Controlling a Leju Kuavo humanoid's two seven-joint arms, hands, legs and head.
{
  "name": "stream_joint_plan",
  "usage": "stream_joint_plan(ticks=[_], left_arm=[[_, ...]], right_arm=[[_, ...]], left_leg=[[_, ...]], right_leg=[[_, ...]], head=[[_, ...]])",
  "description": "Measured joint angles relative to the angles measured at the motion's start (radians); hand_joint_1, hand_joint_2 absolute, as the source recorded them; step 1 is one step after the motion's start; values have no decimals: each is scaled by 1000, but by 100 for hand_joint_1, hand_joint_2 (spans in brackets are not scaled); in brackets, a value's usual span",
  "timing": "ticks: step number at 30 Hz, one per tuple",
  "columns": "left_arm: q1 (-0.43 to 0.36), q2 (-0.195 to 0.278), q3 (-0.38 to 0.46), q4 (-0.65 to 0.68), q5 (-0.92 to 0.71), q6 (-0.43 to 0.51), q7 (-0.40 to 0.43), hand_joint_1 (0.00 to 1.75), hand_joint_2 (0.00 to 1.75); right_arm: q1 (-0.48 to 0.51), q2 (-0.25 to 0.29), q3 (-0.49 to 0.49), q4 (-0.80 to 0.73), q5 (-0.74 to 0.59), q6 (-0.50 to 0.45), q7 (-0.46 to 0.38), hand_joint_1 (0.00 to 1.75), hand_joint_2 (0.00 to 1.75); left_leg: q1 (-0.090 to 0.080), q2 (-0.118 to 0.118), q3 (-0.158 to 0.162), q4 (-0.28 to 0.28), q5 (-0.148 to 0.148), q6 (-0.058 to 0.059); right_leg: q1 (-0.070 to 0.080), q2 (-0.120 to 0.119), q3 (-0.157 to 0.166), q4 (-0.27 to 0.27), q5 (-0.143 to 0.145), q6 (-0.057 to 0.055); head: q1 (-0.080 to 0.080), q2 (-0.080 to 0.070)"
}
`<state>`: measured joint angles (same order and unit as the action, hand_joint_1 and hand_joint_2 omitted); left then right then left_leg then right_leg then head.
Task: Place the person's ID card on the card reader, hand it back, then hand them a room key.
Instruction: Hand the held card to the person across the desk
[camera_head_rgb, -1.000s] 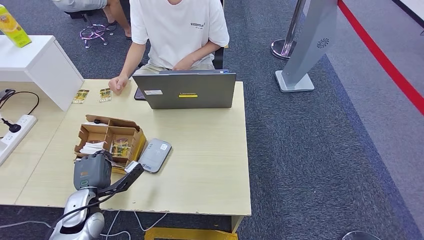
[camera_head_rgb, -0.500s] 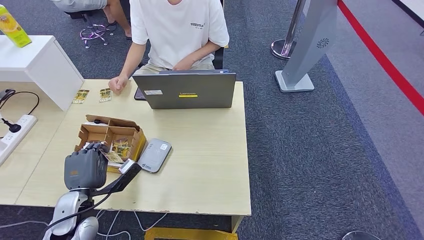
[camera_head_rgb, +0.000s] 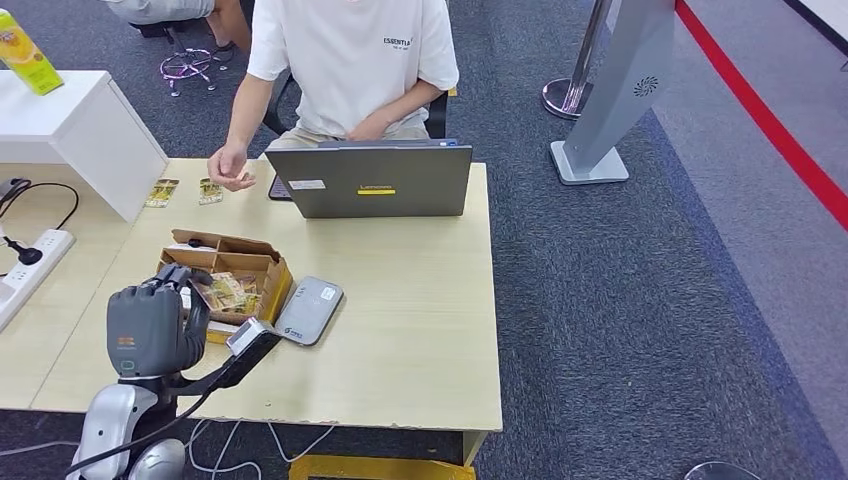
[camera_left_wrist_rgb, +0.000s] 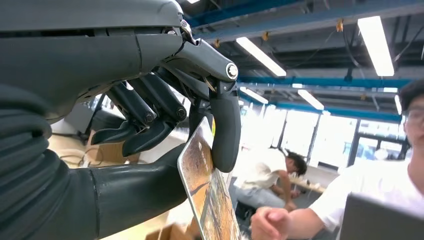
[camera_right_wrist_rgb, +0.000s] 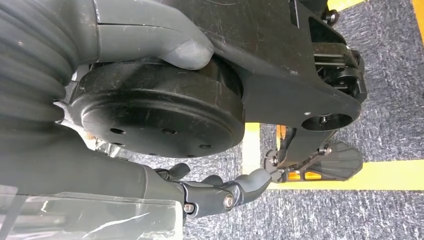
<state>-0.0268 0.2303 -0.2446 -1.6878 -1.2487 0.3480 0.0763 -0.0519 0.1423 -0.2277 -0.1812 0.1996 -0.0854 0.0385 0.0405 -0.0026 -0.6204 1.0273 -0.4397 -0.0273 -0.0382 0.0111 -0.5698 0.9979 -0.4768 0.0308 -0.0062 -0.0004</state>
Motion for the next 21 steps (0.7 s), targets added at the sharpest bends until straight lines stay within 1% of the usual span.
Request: stream_joint_plan(ticks=[2,4,6,8,11,13,15,19,21], left_arm=[[-82,4,-3,20,-39,-2,44,175,175],[-214,3,-4,107,-94,15,85,175,175],[-352,2,-4,240,-136,47,106,175,175],[-465,-1,-3,369,-158,92,108,175,175],[-637,-8,-3,610,-189,167,105,175,175],[-726,-10,-3,746,-200,188,109,175,175],[-789,-13,-3,846,-206,195,111,175,175],[-851,-21,-3,961,-206,186,111,0,175],[-865,-25,-3,993,-200,174,113,0,175]], right_arm=[[-2,0,0,0,23,8,6,0,175],[-6,0,3,-1,53,19,13,0,175],[-12,0,11,-1,76,29,19,0,175],[-14,0,17,-2,88,34,22,0,175],[-16,0,23,-2,102,36,33,0,175],[-17,0,25,-2,106,34,42,0,175],[-16,-1,26,-2,108,32,48,0,175],[-16,-2,25,-2,109,31,54,0,175],[-16,-2,25,-2,109,32,53,0,175]], left_leg=[[0,-3,-1,0,2,0],[0,-7,-1,0,5,0],[0,-7,-2,0,7,-1],[0,-5,-2,0,9,-1],[0,-3,-4,0,11,-1],[0,-1,-4,0,12,-1],[0,-1,-4,0,12,-1],[0,-1,-5,0,12,-1],[0,-1,-5,0,12,-1]], right_leg=[[0,-3,0,0,0,0],[0,-6,1,0,1,0],[0,-7,1,1,4,-1],[0,-5,0,1,8,-2],[0,-3,-2,1,10,-2],[0,0,-3,1,12,-1],[0,1,-4,1,12,0],[0,1,-4,1,12,0],[0,1,-4,1,12,0]], head=[[0,0],[0,0],[0,0],[-2,0],[-1,0],[0,0],[-1,0],[0,0],[-1,0]])
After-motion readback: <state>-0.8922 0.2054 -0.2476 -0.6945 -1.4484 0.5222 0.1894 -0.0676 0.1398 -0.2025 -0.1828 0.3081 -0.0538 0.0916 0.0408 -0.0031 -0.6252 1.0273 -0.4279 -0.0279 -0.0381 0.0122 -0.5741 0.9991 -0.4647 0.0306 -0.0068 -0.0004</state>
